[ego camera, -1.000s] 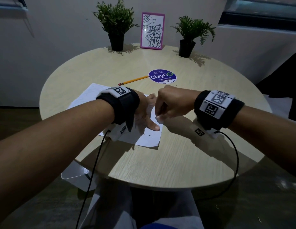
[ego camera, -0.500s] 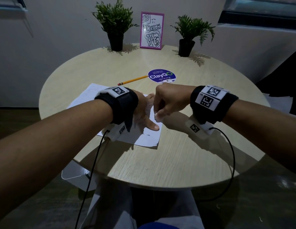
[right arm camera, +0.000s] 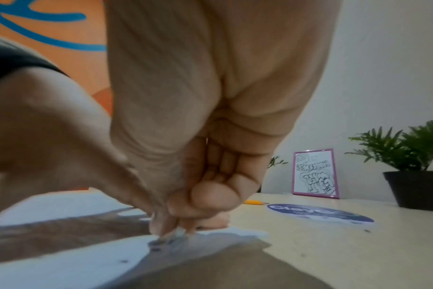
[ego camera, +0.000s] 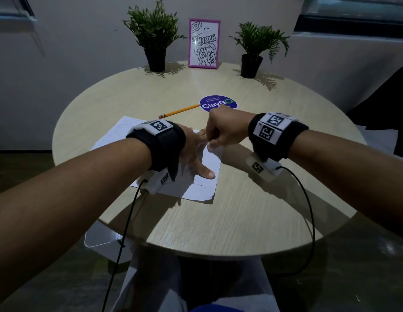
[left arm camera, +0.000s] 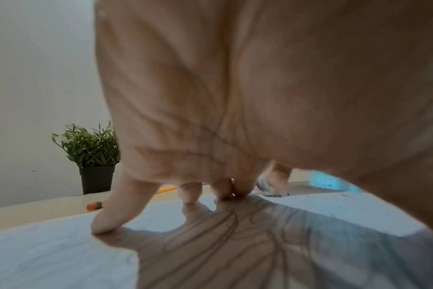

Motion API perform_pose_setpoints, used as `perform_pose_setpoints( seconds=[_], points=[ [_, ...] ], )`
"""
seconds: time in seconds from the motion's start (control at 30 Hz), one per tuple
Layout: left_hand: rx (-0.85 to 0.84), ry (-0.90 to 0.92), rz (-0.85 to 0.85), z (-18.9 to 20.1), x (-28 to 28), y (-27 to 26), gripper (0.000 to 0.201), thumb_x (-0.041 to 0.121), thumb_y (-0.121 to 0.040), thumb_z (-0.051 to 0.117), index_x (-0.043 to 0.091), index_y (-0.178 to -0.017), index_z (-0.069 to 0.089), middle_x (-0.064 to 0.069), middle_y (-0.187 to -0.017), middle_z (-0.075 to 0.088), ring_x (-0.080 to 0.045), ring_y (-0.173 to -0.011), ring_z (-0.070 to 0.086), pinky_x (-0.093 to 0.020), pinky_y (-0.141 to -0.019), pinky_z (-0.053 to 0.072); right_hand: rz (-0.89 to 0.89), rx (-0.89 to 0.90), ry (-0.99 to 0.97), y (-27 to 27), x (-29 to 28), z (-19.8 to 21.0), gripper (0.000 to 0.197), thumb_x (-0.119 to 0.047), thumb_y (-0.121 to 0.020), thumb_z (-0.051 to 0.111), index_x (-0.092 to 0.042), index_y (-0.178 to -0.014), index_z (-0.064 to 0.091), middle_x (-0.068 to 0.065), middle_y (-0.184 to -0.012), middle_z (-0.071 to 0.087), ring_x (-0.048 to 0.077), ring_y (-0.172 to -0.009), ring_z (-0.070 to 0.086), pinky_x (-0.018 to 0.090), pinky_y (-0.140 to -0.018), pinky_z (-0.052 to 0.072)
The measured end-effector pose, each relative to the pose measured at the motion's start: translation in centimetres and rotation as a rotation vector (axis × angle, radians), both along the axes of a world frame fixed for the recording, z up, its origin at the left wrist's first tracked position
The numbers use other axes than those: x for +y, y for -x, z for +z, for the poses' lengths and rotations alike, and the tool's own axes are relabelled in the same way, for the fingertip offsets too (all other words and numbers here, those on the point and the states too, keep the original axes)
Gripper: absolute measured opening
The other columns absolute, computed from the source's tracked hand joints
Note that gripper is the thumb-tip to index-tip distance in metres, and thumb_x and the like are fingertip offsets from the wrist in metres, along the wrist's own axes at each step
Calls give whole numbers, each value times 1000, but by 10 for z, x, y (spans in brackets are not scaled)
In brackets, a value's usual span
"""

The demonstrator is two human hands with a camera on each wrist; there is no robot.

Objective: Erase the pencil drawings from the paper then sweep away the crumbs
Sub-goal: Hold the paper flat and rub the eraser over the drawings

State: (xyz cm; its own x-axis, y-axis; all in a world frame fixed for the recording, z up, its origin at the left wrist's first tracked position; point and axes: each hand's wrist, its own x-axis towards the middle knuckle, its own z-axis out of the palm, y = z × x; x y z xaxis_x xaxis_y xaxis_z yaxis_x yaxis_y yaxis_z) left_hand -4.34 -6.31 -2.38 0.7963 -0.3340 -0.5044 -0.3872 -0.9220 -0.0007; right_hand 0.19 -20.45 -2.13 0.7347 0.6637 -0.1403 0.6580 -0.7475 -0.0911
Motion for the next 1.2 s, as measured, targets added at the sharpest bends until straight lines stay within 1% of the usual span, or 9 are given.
perform_pose_setpoints(
  seconds=[0.17,0.33,0.5,0.6,0.77,0.87,1.0,1.13,1.2],
  points=[
    [-12,-48,-6,1,0,-1,119,74,-75,64,31,-157,-12,3,-167,-6,-28,-153,4,-53,-119,15,-43,-60,-76,-2,-7,-10,14,-28,-84,78,-14,-84,81,2,-73,74,9,-62,58,19,-54,39],
    [18,-57,1,-6,1,-11,129,79,-70,63,28,-157,-16,6,-166,-13,-27,-154,-2,-55,-120,11,32,182,18,16,-16,5,10,-33,-82,80,-23,-84,80,-9,-69,73,0,-57,64,14,-53,47],
    [-11,-61,-10,1,-2,-2,114,71,-79,63,33,-157,-12,0,-167,-7,-31,-153,5,-53,-119,14,-34,-6,-11,-2,-2,-1,17,-30,-82,80,-15,-88,81,-1,-75,75,6,-63,60,19,-57,40],
    [-18,-80,-16,1,-3,-2,118,75,-76,62,32,-156,-13,2,-167,-7,-30,-153,4,-54,-119,15,-61,-40,-59,-6,-4,-4,17,-27,-83,80,-12,-90,81,1,-78,75,9,-65,62,20,-57,42],
    [-1,-79,5,-5,0,-8,127,80,-71,62,28,-157,-16,6,-166,-12,-26,-154,-3,-55,-120,12,-11,173,-13,9,-16,3,10,-32,-80,82,-22,-81,80,-10,-63,71,2,-57,64,14,-52,45],
    [-14,-86,-5,-1,0,-5,122,78,-73,62,29,-158,-11,2,-167,-6,-29,-153,3,-54,-119,15,-5,70,-49,1,-11,1,11,-31,-81,81,-20,-81,80,-11,-64,71,0,-56,61,11,-52,41],
    [-35,-62,-9,5,-2,4,111,70,-80,62,31,-158,-8,-6,-167,4,-31,-152,10,-49,-119,16,-54,-27,-121,-4,-4,-7,13,-27,-83,80,-15,-86,82,-2,-75,74,2,-62,57,18,-56,38],
    [-4,-57,-2,2,-3,0,116,71,-79,62,28,-158,-13,-2,-167,-7,-29,-153,-2,-52,-120,10,13,47,-42,11,-8,-5,10,-28,-79,83,-18,-81,80,-4,-71,73,3,-61,62,25,-57,49],
    [15,-68,-4,-1,-2,-3,121,75,-76,62,27,-157,-15,0,-167,-11,-29,-153,-5,-54,-120,8,40,120,15,13,-9,1,9,-32,-77,84,-23,-79,80,-8,-67,73,4,-59,64,20,-54,47]
  ],
)
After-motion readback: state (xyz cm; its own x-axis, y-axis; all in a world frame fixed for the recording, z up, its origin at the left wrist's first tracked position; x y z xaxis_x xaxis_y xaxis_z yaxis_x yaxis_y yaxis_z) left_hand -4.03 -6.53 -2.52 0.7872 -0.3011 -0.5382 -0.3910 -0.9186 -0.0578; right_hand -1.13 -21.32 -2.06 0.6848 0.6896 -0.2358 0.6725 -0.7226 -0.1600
